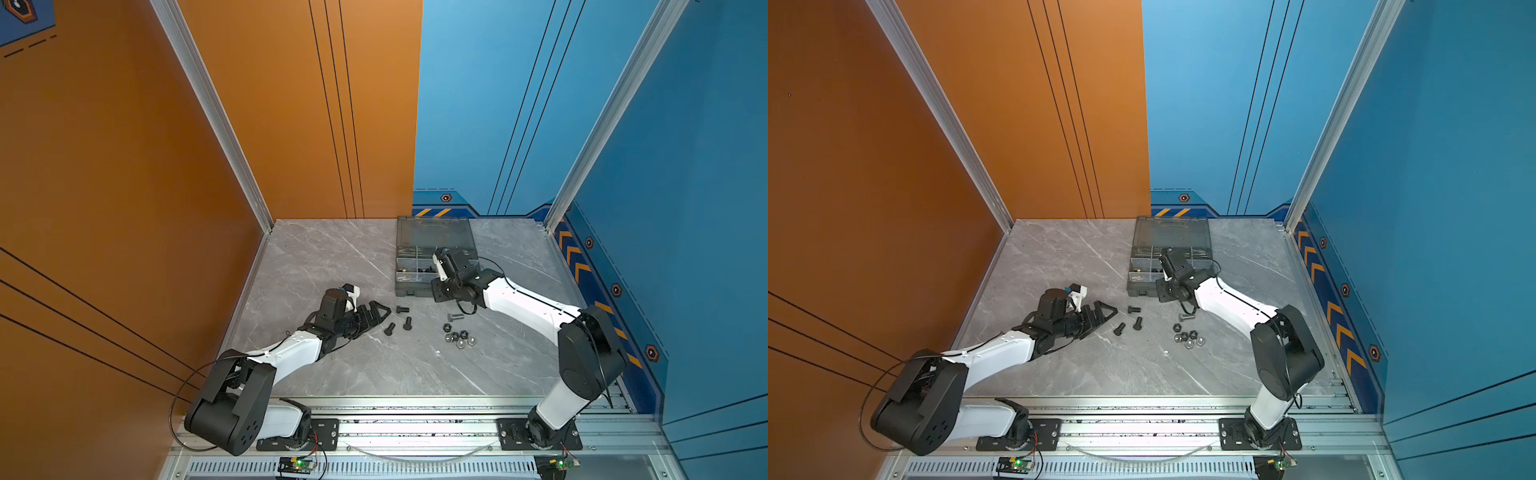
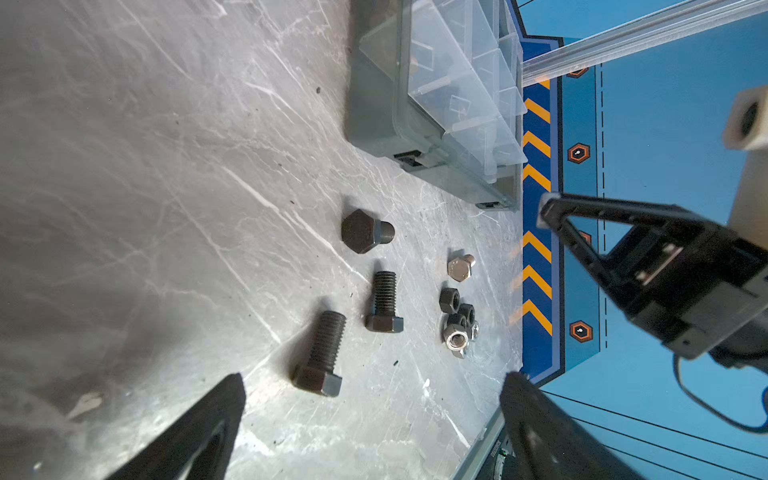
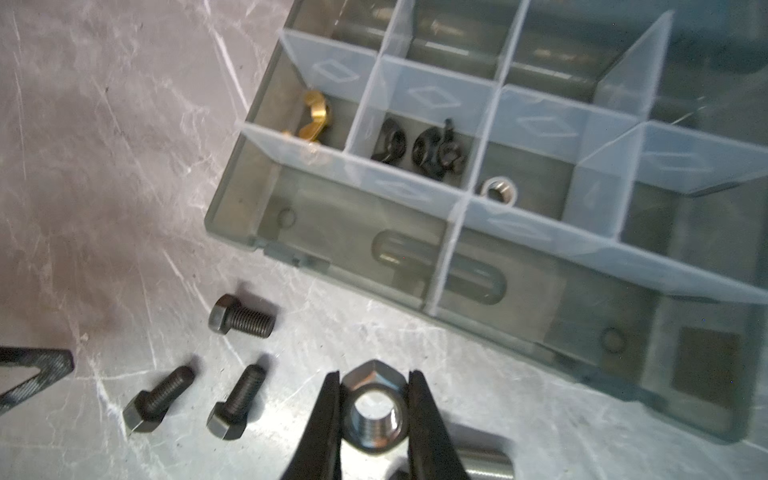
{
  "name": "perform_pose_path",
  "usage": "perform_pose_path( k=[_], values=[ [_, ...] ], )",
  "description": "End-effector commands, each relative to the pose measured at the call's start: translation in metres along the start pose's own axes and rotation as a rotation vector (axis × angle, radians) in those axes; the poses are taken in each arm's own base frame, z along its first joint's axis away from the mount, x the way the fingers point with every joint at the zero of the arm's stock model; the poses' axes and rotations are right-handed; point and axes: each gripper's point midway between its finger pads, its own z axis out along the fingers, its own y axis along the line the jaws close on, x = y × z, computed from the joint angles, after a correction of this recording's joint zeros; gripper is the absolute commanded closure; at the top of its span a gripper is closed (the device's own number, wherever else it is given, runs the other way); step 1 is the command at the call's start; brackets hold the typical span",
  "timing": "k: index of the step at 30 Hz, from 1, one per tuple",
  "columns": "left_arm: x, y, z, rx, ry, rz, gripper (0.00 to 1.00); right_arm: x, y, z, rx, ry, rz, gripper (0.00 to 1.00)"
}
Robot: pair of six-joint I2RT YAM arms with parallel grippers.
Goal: Sort the screws and nuts into containers
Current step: 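Lift the silver hex nut with the right gripper over the compartment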
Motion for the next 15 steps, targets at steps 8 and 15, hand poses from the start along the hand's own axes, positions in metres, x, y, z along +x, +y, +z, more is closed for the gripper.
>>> perform_pose_path(
  k=[8,15],
  values=[
    [0.001,-0.012,0.003,0.032,0.02,0.033,0.02,-0.054,-0.061,0.011,0.059,-0.042,0.104,1.0],
    [0.003,-0.018,0.004,0.044,0.026,0.036,0.02,-0.07,-0.07,0.051,0.068,-0.029,0.151,1.0]
  ],
)
